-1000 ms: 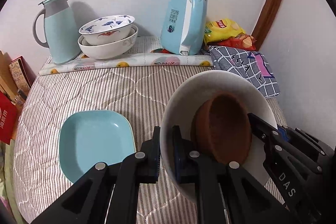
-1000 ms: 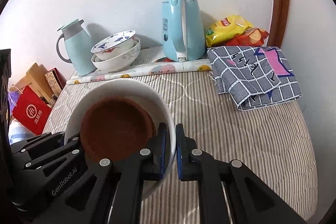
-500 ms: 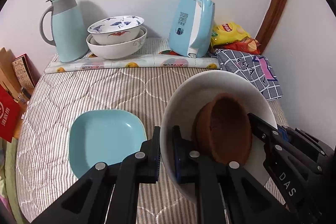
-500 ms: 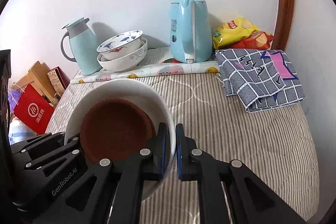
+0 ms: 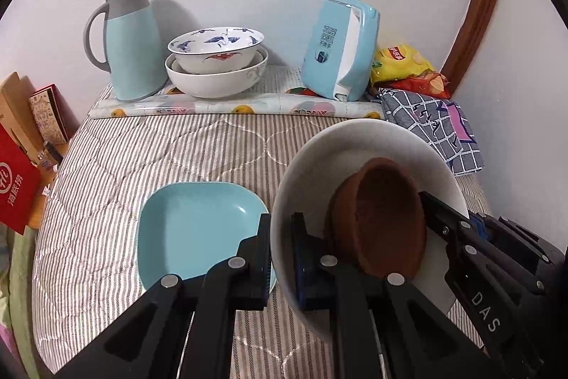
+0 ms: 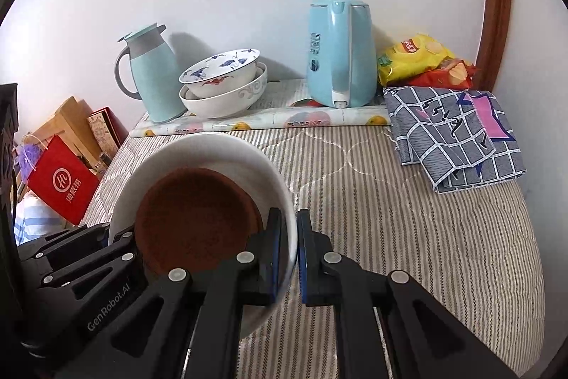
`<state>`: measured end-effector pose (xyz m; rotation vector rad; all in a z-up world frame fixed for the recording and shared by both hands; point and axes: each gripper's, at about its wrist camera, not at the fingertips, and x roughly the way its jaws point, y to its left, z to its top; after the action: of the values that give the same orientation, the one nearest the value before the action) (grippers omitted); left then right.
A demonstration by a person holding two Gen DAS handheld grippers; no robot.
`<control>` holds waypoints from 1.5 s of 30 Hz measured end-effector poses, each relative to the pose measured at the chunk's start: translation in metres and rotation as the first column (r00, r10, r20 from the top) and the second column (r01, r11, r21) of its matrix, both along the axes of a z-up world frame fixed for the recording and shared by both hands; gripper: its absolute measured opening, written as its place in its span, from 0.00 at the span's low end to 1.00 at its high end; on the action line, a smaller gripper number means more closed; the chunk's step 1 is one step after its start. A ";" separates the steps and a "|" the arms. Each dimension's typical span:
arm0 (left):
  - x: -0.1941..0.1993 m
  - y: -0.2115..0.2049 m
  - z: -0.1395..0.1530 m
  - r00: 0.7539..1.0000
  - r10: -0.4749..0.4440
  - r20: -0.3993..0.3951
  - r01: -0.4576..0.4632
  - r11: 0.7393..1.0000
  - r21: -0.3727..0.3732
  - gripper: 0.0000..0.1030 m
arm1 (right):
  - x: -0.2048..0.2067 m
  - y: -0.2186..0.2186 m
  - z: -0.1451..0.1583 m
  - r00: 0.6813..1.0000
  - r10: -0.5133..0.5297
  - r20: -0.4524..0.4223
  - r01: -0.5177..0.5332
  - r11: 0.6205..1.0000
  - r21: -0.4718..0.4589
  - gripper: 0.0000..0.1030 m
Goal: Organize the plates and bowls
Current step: 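Lift the white bowl with both grippers and carry it toward the light-blue plate, then lower the white bowl onto the light-blue plate with both grippers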
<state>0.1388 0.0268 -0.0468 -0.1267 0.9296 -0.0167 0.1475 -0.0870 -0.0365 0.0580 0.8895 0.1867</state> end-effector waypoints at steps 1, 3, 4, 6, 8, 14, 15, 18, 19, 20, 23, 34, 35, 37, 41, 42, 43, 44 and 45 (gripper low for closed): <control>-0.001 0.001 0.000 1.000 0.002 0.001 -0.002 1.000 0.001 0.10 | 0.000 0.001 0.000 1.000 0.002 0.001 -0.002 1.000 -0.001 0.08; -0.002 0.004 0.001 1.000 0.006 0.003 -0.006 1.000 0.000 0.10 | 0.000 0.004 0.000 1.000 0.007 0.002 -0.007 1.000 -0.001 0.08; -0.002 0.005 0.001 1.000 0.010 0.003 -0.010 1.000 -0.001 0.10 | 0.000 0.006 0.000 1.000 0.010 0.003 -0.010 1.000 -0.002 0.08; -0.003 0.009 0.001 1.000 0.013 0.005 -0.013 1.000 0.001 0.10 | -0.001 0.008 0.001 1.000 0.014 0.004 -0.014 1.000 -0.003 0.08; -0.004 0.011 0.001 1.000 0.015 0.005 -0.015 1.000 0.001 0.10 | -0.001 0.012 0.001 1.000 0.019 0.006 -0.019 1.000 -0.004 0.08; -0.005 0.020 0.001 1.000 0.025 0.007 -0.025 1.000 -0.001 0.11 | -0.001 0.021 0.001 1.000 0.028 0.008 -0.028 1.000 -0.006 0.08; -0.005 0.021 0.001 1.000 0.027 0.007 -0.027 1.000 -0.001 0.11 | -0.001 0.022 0.001 1.000 0.030 0.008 -0.030 1.000 -0.006 0.08; -0.006 0.026 0.000 0.999 0.034 0.006 -0.034 0.999 -0.002 0.11 | 0.000 0.027 0.001 0.999 0.037 0.008 -0.037 0.999 -0.007 0.08; -0.006 0.027 0.000 0.999 0.037 0.005 -0.037 0.999 -0.001 0.11 | 0.000 0.028 0.001 0.999 0.040 0.007 -0.040 0.999 -0.006 0.08; -0.007 0.029 -0.001 0.999 0.041 0.005 -0.041 0.999 0.000 0.11 | 0.001 0.030 0.000 0.999 0.046 0.007 -0.046 0.999 -0.007 0.08; -0.008 0.036 -0.003 0.999 0.052 0.002 -0.052 0.999 -0.003 0.11 | 0.002 0.037 -0.001 0.999 0.054 0.005 -0.054 0.999 -0.008 0.08; -0.011 0.060 -0.010 0.996 0.090 -0.009 -0.090 0.996 -0.009 0.11 | 0.004 0.061 -0.009 0.996 0.094 -0.006 -0.094 0.995 -0.011 0.08; -0.012 0.062 -0.010 0.996 0.093 -0.011 -0.093 0.996 -0.010 0.11 | 0.004 0.062 -0.010 0.995 0.097 -0.007 -0.097 0.995 -0.011 0.08; -0.012 0.066 -0.012 0.995 0.100 -0.014 -0.100 0.995 -0.011 0.11 | 0.005 0.066 -0.012 0.995 0.102 -0.010 -0.102 0.995 -0.010 0.08; -0.014 0.073 -0.015 0.994 0.110 -0.020 -0.110 0.994 -0.012 0.11 | 0.004 0.074 -0.015 0.993 0.114 -0.014 -0.115 0.993 -0.015 0.08; -0.014 0.075 -0.016 0.993 0.112 -0.021 -0.113 0.994 -0.013 0.11 | 0.004 0.076 -0.016 0.993 0.117 -0.015 -0.118 0.993 -0.015 0.08; -0.014 0.076 -0.017 0.993 0.115 -0.022 -0.115 0.993 -0.013 0.11 | 0.005 0.078 -0.017 0.993 0.120 -0.016 -0.121 0.993 -0.016 0.08; -0.015 0.078 -0.018 0.993 0.119 -0.024 -0.119 0.993 -0.014 0.11 | 0.005 0.079 -0.018 0.992 0.123 -0.017 -0.123 0.992 -0.016 0.08; -0.015 0.079 -0.019 0.992 0.121 -0.026 -0.121 0.993 -0.014 0.11 | 0.005 0.081 -0.019 0.992 0.125 -0.018 -0.125 0.992 -0.015 0.08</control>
<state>0.1240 0.1063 -0.0659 -0.1975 0.9454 0.0903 0.1525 -0.0060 -0.0553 -0.0111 0.9124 0.2967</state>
